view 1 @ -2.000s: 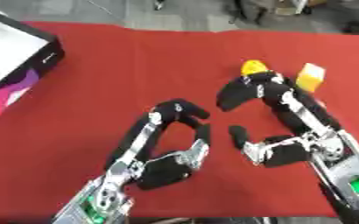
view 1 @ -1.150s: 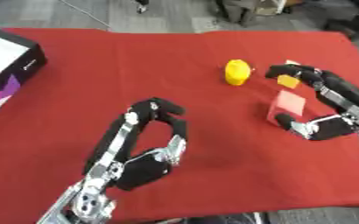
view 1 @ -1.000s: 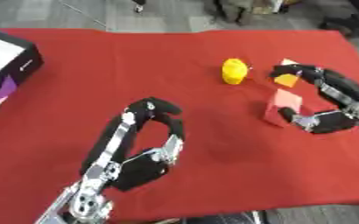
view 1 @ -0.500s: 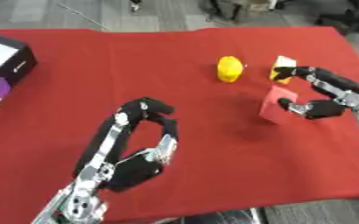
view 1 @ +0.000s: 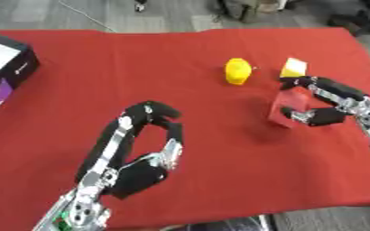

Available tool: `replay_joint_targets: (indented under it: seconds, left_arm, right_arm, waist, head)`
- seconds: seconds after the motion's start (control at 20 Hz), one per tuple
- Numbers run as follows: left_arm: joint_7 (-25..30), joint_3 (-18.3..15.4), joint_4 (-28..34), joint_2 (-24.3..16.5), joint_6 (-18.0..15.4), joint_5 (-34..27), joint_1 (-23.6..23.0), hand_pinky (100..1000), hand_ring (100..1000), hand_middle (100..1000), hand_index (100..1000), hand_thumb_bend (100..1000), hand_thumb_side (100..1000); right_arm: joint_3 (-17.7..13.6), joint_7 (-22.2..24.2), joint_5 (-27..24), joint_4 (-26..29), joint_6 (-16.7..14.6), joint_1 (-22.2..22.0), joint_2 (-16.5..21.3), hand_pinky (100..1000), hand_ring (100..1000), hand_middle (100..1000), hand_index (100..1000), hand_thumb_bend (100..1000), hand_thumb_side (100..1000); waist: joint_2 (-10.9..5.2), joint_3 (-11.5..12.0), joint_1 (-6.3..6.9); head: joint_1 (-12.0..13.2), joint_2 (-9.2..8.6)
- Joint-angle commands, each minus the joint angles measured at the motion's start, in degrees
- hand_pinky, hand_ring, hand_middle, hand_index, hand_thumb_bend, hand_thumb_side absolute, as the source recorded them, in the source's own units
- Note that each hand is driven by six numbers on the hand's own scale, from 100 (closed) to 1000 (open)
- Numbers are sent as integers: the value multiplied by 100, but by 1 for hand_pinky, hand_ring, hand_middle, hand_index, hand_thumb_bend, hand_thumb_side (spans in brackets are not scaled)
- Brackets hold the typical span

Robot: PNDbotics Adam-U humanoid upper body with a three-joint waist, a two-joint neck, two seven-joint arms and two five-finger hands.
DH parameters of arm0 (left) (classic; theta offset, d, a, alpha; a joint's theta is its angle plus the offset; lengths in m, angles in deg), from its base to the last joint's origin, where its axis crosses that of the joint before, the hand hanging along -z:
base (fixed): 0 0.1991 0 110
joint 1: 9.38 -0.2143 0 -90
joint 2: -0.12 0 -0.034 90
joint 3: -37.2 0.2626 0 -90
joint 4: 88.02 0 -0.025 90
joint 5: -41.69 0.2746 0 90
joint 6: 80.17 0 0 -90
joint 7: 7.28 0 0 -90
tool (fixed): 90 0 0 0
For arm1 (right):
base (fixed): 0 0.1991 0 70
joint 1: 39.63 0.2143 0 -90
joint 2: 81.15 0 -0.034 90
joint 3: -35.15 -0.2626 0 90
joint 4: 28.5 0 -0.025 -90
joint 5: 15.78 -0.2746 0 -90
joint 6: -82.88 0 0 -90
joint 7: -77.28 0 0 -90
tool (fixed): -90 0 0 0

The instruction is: Pick up the objects with one hand, pass them to the other hand, and then place them into the box on the other side of the table.

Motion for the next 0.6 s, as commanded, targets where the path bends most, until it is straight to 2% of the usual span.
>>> replay_joint_targets:
  seconds: [0.05, 0.25, 0.6]
  left_arm:
    - [-11, -12, 132, -3, 3, 10, 21, 913, 614, 652, 690, 100, 371]
    - [-15, -16, 132, -2, 3, 10, 19, 913, 613, 652, 691, 100, 371]
    - [-16, -23, 132, -7, 4, 12, 18, 913, 613, 652, 691, 100, 372]
  right_arm:
    - [-53, -94, 258, -31, 4, 32, 100, 909, 828, 762, 991, 272, 673]
    - [-97, -314, 459, -32, 16, 6, 89, 909, 828, 764, 989, 265, 649]
    - [-214, -898, 258, 140, 12, -36, 119, 915, 832, 778, 986, 268, 618]
  waist:
    - [-59, -4, 0]
    - [-61, -4, 1]
    - [-63, -9, 7]
  head:
    - [-8, -9]
    - [-11, -9]
    - [-19, -9]
